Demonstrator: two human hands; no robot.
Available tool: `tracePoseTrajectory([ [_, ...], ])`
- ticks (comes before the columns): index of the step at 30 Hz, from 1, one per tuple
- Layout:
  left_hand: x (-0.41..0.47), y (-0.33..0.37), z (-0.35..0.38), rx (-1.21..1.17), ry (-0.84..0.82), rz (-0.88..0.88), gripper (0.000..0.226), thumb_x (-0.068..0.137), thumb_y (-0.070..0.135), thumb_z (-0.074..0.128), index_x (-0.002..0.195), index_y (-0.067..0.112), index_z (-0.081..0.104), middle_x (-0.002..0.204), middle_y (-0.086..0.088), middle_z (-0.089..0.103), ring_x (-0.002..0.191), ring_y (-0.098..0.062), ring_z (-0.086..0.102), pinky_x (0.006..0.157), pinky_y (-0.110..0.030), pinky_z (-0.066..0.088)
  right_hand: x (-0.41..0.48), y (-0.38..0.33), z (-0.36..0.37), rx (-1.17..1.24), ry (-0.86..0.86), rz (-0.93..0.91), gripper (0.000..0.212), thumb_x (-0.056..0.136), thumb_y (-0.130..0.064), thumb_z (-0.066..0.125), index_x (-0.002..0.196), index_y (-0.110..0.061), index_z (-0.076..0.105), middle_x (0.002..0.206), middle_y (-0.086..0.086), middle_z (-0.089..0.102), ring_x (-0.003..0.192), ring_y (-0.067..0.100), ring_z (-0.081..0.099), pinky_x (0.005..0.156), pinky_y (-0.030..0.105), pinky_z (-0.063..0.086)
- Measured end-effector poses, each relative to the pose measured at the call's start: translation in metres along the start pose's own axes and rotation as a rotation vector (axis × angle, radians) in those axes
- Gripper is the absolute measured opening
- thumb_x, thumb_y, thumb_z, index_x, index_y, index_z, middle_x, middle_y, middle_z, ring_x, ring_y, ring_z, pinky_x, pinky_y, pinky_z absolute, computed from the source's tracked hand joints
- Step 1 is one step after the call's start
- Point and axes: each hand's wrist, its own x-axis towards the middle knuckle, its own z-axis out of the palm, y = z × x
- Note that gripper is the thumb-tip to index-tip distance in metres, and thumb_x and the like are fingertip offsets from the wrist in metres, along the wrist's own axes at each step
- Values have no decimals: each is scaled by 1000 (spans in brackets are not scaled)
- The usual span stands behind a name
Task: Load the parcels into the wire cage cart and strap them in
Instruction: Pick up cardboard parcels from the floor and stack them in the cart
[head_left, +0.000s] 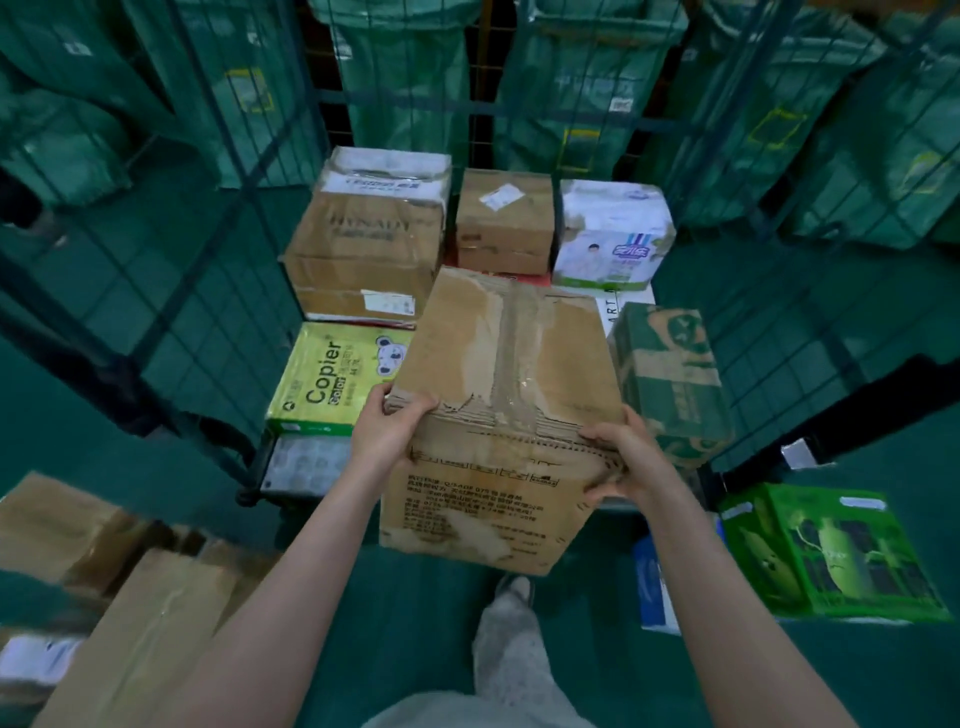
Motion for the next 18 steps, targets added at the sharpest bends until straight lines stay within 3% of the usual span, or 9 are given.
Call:
tracePoseTrajectory([
  [5, 67, 31, 52, 20, -34, -12, 44, 86, 28, 66, 125, 21, 44, 110, -2, 54, 88, -17, 54, 54, -24, 43, 73, -55, -11, -29, 32, 29, 62, 84, -6, 62, 137, -23, 36, 133, 7, 47, 120, 37, 46, 84, 69, 45],
  [9, 123, 54, 92, -11, -54, -53, 58, 85, 31, 67, 135, 20, 41, 119, -4, 55, 92, -19, 57, 55, -26, 45, 129, -99, -22, -52, 51, 38, 67, 82, -8, 63, 140, -25, 35, 133, 6, 49, 119, 36, 47, 80, 68, 48],
  [14, 180, 73, 124, -43, -86, -73, 58, 85, 26, 69, 136, 16, 43, 122, -5, 57, 98, -21, 58, 53, -22, 45, 172, -130, -21, -75, 89, 4, 66, 84, -7, 62, 140, -25, 32, 125, 2, 51, 116, 34, 52, 61, 50, 57],
  [18, 236, 86, 137, -53, -119, -119, 56, 83, 27, 70, 133, 19, 46, 121, -3, 60, 105, -23, 60, 61, -31, 51, 212, -152, -8, -49, 131, 18, 67, 81, -8, 63, 140, -22, 34, 132, 5, 51, 115, 36, 53, 58, 49, 58],
])
